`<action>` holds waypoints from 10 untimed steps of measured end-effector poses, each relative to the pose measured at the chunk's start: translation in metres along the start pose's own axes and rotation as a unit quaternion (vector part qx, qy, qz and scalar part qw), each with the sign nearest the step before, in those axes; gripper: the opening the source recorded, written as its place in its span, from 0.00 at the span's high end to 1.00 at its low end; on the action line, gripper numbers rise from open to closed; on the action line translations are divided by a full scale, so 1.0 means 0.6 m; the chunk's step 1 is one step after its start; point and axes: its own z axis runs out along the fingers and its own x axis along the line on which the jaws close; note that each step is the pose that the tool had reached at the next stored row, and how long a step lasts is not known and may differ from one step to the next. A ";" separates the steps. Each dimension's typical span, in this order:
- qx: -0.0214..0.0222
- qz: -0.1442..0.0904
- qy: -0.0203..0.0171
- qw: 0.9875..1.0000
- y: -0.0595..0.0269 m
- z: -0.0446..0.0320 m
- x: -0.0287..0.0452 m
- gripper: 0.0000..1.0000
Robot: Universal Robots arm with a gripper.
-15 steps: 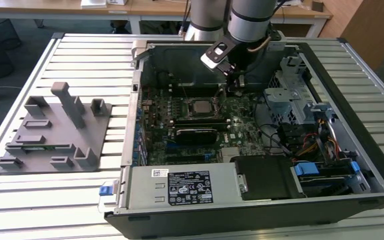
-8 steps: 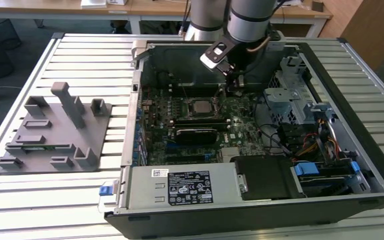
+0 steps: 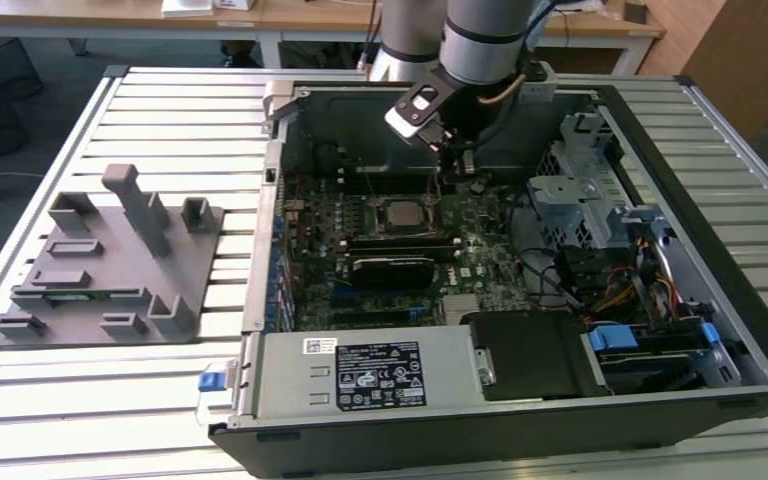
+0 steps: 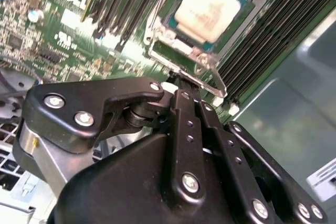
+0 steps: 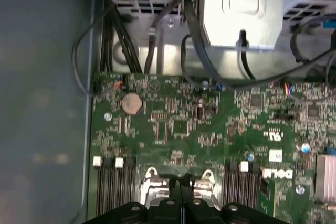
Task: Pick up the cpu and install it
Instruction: 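Close the cpu cover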
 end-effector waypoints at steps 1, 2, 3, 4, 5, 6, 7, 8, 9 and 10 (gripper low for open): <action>0.000 0.000 0.000 1.000 -0.005 0.000 0.000 0.89; 0.000 0.000 0.000 1.000 -0.010 0.000 0.000 0.89; 0.000 0.000 0.000 1.000 -0.015 0.001 0.001 0.89; 0.000 0.000 0.000 1.000 -0.020 0.001 0.001 0.89; 0.000 0.000 0.000 1.000 -0.024 0.001 0.001 0.89; 0.000 0.000 0.000 1.000 -0.030 0.002 0.001 0.89; 0.000 0.000 0.000 1.000 -0.037 0.003 0.001 0.89; 0.000 0.000 0.000 1.000 -0.044 0.004 0.002 0.89; 0.000 0.000 0.000 1.000 -0.051 0.005 0.002 0.89; 0.000 0.000 0.000 1.000 -0.059 0.006 0.002 0.89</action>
